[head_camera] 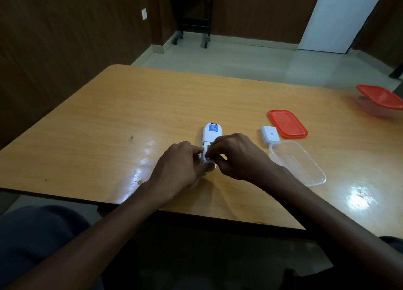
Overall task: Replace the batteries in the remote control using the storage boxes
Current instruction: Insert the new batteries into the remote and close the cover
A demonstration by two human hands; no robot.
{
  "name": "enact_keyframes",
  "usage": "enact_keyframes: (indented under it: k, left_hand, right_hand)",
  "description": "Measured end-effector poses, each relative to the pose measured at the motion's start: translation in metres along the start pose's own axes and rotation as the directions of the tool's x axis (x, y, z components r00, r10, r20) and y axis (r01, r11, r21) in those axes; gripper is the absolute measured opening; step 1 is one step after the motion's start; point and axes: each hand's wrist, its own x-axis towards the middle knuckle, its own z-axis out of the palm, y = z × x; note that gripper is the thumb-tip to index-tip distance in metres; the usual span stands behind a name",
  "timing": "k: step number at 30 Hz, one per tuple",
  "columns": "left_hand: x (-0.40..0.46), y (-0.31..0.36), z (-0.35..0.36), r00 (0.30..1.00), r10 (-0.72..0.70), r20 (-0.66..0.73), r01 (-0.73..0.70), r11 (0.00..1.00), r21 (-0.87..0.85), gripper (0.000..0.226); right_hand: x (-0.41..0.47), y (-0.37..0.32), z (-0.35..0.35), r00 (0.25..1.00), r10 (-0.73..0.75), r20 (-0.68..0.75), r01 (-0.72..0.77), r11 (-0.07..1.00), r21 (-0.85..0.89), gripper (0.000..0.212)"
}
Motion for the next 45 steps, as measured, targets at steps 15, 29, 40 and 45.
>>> enact_keyframes:
  k: [15, 29, 40, 45]
  left_hand:
    - [-0.001, 0.000, 0.002, 1.000, -0.030, -0.010, 0.030, 0.997, 0.067, 0.063]
    - [-0.002, 0.001, 0.005, 0.999, 0.011, -0.041, -0.007, 0.995, 0.095, 0.054]
    - [0.001, -0.001, 0.008, 1.000, -0.004, -0.025, 0.007, 0.993, 0.115, 0.058]
    - [0.000, 0.002, 0.007, 0.999, 0.016, -0.032, -0.012, 0.994, 0.105, 0.049]
  right_hand:
    - [-0.009, 0.019, -0.028, 0.949, 0.293, -0.114, -0.255, 0.929, 0.269, 0.031]
    - [-0.012, 0.040, -0.029, 0.873, 0.442, 0.209, -0.360, 0.870, -0.337, 0.031]
    - [-0.003, -0.003, 0.005, 0.855, 0.489, -0.172, -0.424, 0.851, 0.311, 0.029]
    - [-0.003, -0.007, 0.014, 0.851, 0.472, -0.231, -0.382, 0.857, 0.347, 0.024]
